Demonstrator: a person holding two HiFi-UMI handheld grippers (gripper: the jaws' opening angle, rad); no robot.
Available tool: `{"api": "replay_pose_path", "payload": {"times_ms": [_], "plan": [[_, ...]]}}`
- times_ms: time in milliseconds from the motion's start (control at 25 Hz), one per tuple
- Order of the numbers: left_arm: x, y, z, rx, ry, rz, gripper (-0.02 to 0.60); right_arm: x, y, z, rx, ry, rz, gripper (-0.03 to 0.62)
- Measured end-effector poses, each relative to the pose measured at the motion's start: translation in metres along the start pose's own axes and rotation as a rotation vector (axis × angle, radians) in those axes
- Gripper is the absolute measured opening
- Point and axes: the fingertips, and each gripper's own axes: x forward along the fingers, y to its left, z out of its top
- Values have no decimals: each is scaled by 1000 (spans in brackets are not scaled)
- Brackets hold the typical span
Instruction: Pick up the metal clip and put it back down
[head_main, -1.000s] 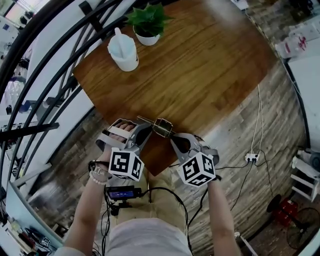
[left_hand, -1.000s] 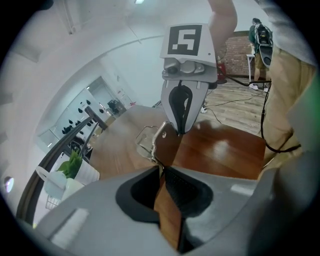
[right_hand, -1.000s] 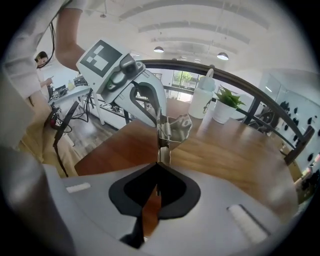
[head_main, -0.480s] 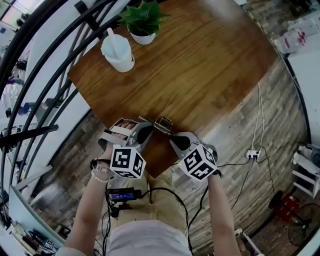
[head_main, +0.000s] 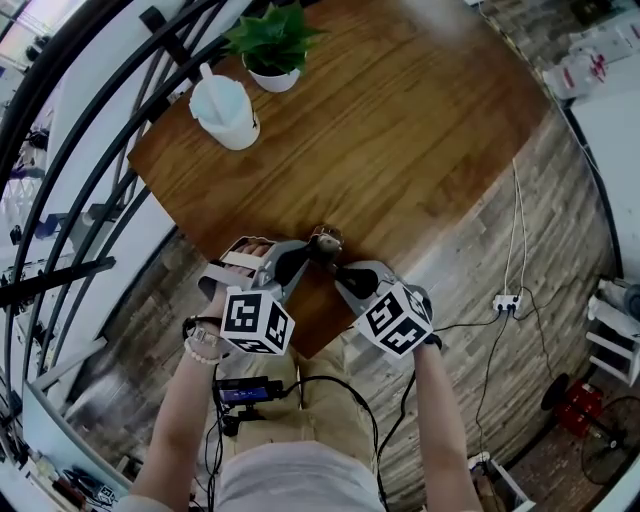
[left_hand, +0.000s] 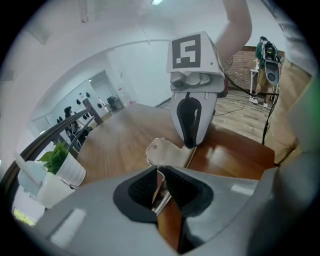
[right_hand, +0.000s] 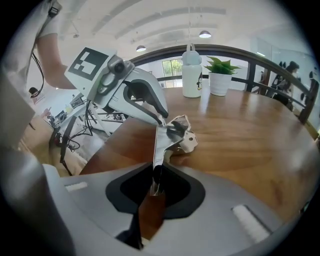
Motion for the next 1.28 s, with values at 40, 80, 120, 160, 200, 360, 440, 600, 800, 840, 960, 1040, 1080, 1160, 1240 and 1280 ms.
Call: {"api": "replay_pose_path", "payload": {"times_ms": [40,80,120,160,200,360,440,600,800,840,960,1040,1080,1160,1240,1280], "plan": [[1,0,1,-2,-4,-2,52,0,0,0,-2,-1,-6,83],[2,-1,1,-5,-7,-4,54,1,-1,0,-2,-3,-14,84],[2,-1,2,-10,-9,-7,55,1,0,0,-1,-5,-22,87],[2,-1,3,-15,-12,-8,60,1,0,-1,0,-7,-31,92],[1,-2,3,-23,-14,-8,61,1,0,-1,1,-10,-41,94],[-9,3,7,-105,-46,17,63,-5,0,5,38,-62,-90,163],[-16,8,9,-175,-79,39,61,-10,-2,12,65,-104,-130,176],[-37,24,16,-306,-146,108,23,-32,-9,30,98,-215,-246,26],[-75,44,32,-450,-253,193,6,-65,-6,55,118,-321,-352,23],[-83,46,35,-462,-268,207,6,-72,-4,59,119,-340,-368,23],[-106,55,45,-478,-312,250,5,-91,0,73,108,-390,-405,23],[-120,60,52,-482,-339,275,5,-104,3,82,98,-415,-426,23],[-127,61,56,-480,-349,284,6,-110,6,85,95,-427,-435,23],[-139,62,61,-469,-362,301,6,-121,10,92,95,-453,-450,23],[-149,63,67,-458,-377,319,5,-131,14,97,96,-475,-462,23],[-154,64,70,-451,-384,327,5,-135,16,99,96,-484,-468,23]]}}
